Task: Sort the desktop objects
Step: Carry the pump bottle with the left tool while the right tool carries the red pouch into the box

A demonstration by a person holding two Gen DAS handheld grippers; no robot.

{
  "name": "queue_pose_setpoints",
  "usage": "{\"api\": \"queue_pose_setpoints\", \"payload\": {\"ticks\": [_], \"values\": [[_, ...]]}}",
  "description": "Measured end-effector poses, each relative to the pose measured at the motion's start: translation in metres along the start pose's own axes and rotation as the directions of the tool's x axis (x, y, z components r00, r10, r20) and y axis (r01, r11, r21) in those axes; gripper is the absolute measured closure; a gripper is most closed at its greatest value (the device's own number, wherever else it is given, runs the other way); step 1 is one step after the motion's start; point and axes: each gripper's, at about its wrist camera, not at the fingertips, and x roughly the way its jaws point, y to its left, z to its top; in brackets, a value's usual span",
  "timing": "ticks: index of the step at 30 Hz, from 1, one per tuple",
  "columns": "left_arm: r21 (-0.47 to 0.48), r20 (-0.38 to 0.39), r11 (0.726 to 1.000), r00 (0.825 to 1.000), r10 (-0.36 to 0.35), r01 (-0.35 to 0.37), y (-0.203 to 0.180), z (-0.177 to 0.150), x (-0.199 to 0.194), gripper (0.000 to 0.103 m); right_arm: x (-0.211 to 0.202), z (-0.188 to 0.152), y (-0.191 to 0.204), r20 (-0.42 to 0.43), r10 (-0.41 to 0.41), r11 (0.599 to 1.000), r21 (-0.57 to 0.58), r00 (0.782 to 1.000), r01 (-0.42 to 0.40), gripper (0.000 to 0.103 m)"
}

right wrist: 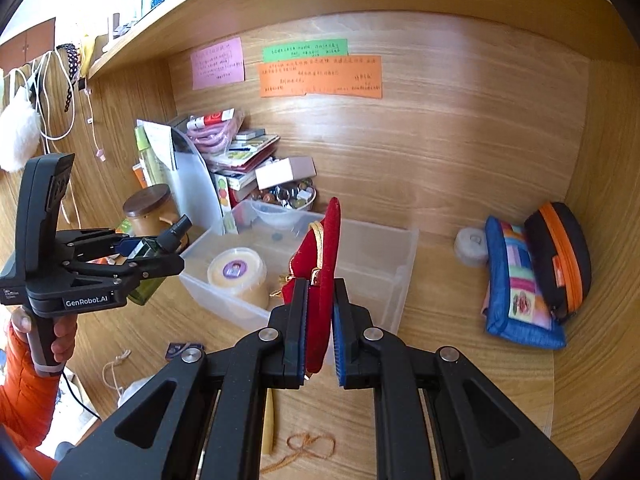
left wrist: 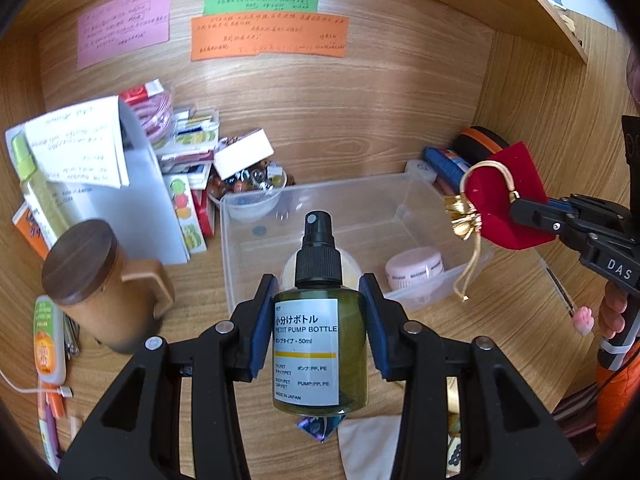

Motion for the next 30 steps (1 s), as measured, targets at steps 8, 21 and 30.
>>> {"api": "queue_pose_setpoints", "payload": {"ticks": [8, 21, 30], "values": [[0.024, -0.001, 1.0, 1.0, -0.012, 0.012, -0.002, 0.02, 0.014, 0.062, 0.011, 0.016, -0.001, 0.014, 0.014, 1.0, -0.008, 1.0, -0.014, 0.094], [0.048, -0.034, 0.998, 0.999, -0.038, 0.039, -0.008, 0.041, 0.049, 0.062, 0.043, 0.03, -0.005, -0.008, 0.049, 0.999, -0.002, 0.999, -0.049, 0.094], [0.075, -0.065, 0.996, 0.997, -0.049, 0.054, -0.014, 0.053, 0.077, 0.062, 0.071, 0.036, -0.011, -0.044, 0.058, 0.998, 0.008, 0.997, -0.058, 0.094]]}}
